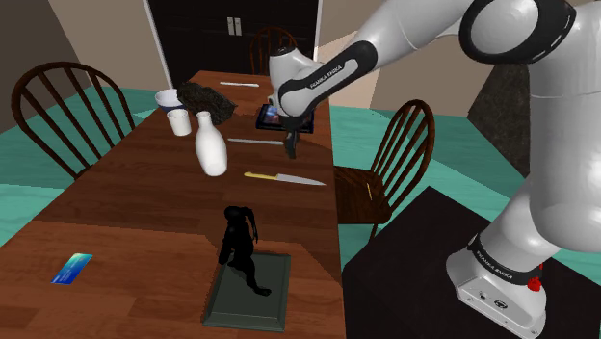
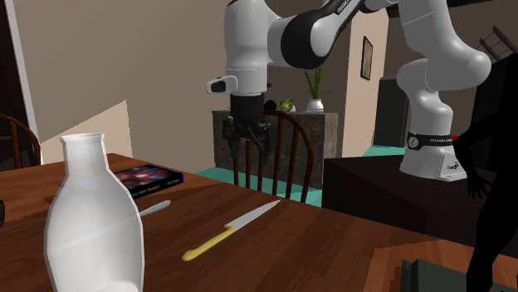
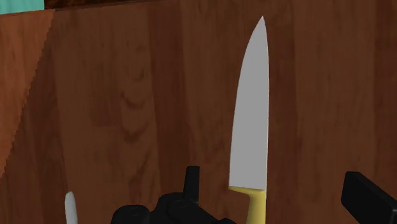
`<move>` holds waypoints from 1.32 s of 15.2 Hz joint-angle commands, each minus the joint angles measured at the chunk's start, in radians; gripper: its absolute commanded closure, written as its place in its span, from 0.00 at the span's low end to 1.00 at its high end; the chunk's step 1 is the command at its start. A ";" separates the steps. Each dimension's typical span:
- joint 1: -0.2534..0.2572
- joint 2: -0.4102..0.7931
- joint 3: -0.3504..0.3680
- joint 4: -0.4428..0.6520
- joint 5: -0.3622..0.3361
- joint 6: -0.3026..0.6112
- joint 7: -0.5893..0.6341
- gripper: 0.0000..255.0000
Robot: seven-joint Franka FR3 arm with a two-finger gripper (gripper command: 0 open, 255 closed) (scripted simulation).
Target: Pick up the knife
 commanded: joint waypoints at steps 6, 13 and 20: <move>0.044 0.279 0.021 0.289 -0.038 -0.041 -0.091 0.00; 0.068 0.433 0.023 0.436 -0.054 -0.047 -0.125 0.00; 0.071 0.471 0.020 0.455 -0.057 -0.027 -0.120 1.00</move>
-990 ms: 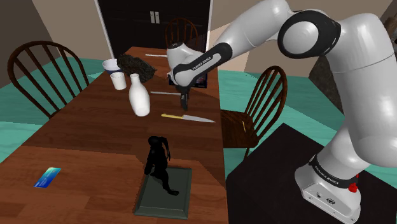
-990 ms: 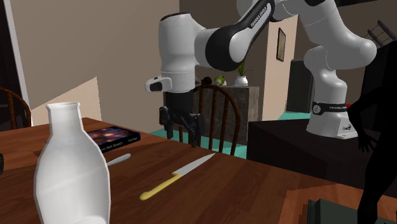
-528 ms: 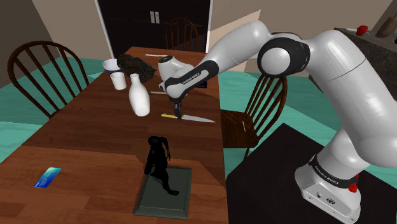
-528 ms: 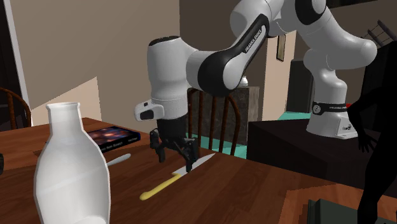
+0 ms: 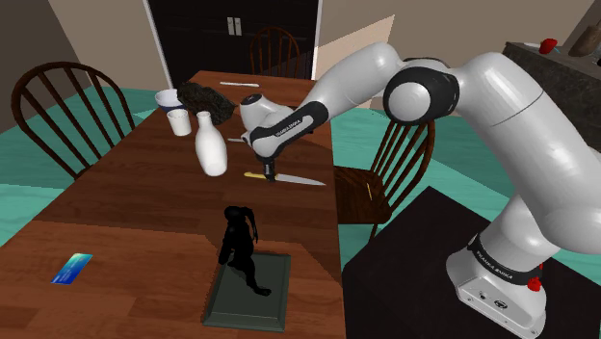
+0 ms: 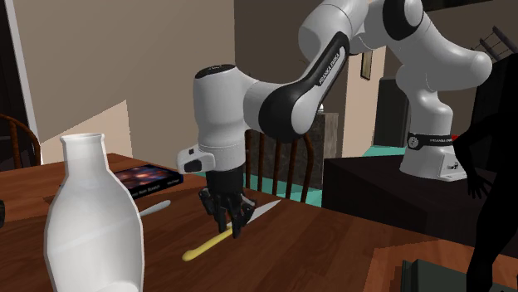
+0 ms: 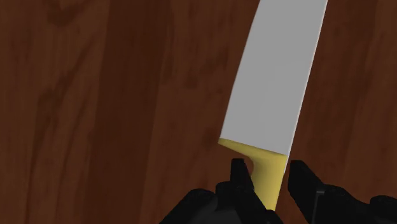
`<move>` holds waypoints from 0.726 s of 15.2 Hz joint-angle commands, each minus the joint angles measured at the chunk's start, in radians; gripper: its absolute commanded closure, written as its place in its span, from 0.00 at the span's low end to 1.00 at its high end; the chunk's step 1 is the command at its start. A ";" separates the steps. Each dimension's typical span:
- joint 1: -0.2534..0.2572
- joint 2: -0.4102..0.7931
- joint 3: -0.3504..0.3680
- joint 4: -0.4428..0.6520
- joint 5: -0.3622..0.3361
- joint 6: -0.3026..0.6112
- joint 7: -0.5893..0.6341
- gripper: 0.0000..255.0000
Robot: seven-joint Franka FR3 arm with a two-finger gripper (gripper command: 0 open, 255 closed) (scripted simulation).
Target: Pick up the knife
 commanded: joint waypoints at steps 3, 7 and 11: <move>0.000 0.001 0.000 0.000 0.000 0.001 0.000 1.00; 0.000 0.000 0.000 -0.002 0.000 0.002 0.000 1.00; -0.002 -0.031 0.003 -0.015 0.002 -0.016 -0.003 1.00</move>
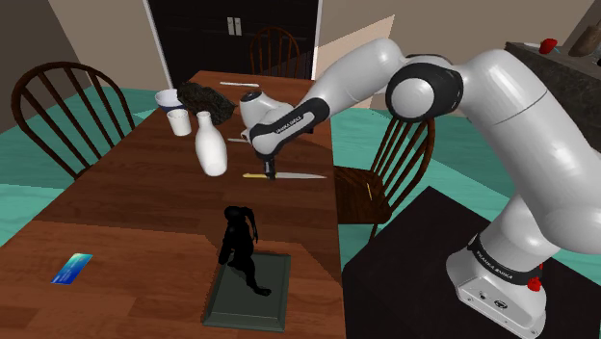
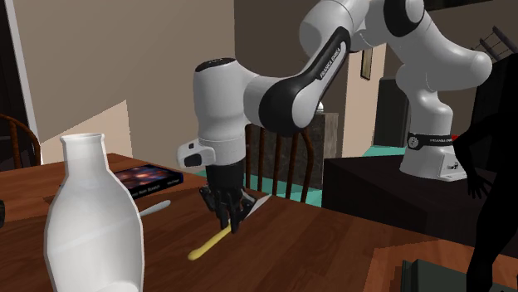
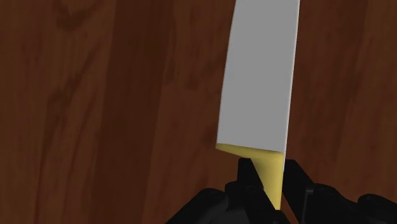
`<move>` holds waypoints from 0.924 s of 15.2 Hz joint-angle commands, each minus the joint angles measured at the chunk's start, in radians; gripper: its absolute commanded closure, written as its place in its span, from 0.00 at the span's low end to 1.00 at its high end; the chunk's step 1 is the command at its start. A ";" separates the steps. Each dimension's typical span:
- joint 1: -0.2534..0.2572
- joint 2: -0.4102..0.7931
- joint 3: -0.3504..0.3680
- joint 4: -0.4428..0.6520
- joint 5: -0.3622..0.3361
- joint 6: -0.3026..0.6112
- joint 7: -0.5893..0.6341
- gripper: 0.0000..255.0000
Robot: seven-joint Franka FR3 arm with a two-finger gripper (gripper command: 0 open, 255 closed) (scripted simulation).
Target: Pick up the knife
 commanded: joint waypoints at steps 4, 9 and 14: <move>-0.003 -0.047 0.005 -0.015 0.005 -0.032 -0.007 1.00; -0.006 -0.095 0.010 -0.029 0.010 -0.066 -0.014 1.00; -0.008 -0.123 0.013 -0.033 0.014 -0.089 -0.018 1.00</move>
